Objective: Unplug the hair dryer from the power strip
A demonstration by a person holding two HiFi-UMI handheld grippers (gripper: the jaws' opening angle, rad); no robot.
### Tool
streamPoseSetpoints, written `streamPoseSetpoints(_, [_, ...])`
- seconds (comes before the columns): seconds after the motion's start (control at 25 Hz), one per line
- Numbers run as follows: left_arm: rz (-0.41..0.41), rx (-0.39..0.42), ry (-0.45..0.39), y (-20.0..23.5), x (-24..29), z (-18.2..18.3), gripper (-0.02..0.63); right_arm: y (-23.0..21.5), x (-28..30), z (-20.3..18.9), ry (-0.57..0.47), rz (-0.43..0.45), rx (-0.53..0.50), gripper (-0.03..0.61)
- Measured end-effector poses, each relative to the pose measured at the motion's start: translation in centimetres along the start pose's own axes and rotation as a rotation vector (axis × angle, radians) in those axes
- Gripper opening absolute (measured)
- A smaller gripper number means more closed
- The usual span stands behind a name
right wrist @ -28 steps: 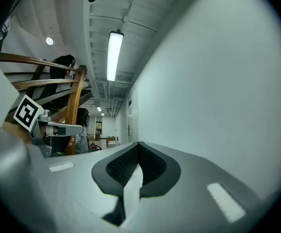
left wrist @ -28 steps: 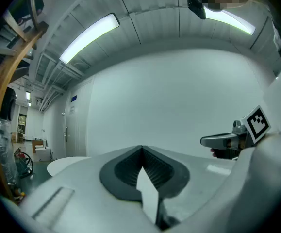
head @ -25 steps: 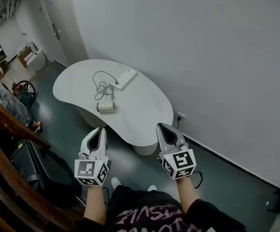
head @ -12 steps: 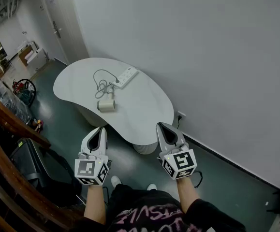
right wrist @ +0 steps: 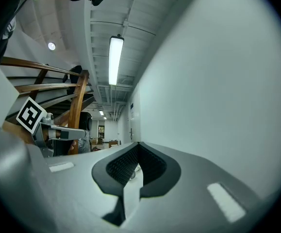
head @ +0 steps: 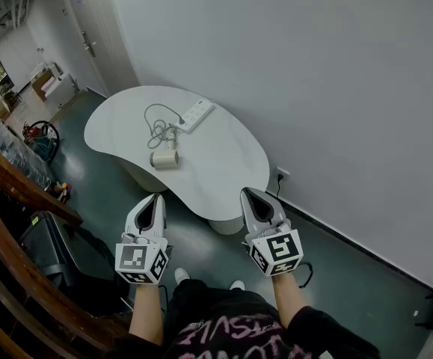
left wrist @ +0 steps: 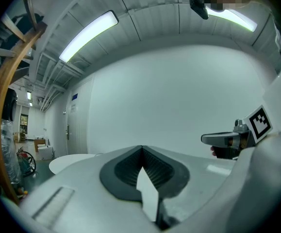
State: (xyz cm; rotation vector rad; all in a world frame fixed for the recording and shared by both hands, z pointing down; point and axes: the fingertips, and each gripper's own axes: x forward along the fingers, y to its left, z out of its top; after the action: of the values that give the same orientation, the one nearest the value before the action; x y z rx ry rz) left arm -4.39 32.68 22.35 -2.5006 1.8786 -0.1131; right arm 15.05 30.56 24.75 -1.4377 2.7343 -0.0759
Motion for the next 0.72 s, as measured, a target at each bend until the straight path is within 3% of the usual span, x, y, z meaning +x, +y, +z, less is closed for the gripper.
streamPoseSetpoints(0.72, [-0.009, 0.029, -0.006, -0.2, 3.0, -0.1, 0.000, -2.2, 1.8, -0.5, -0.022, 0.000, 0.007, 0.010])
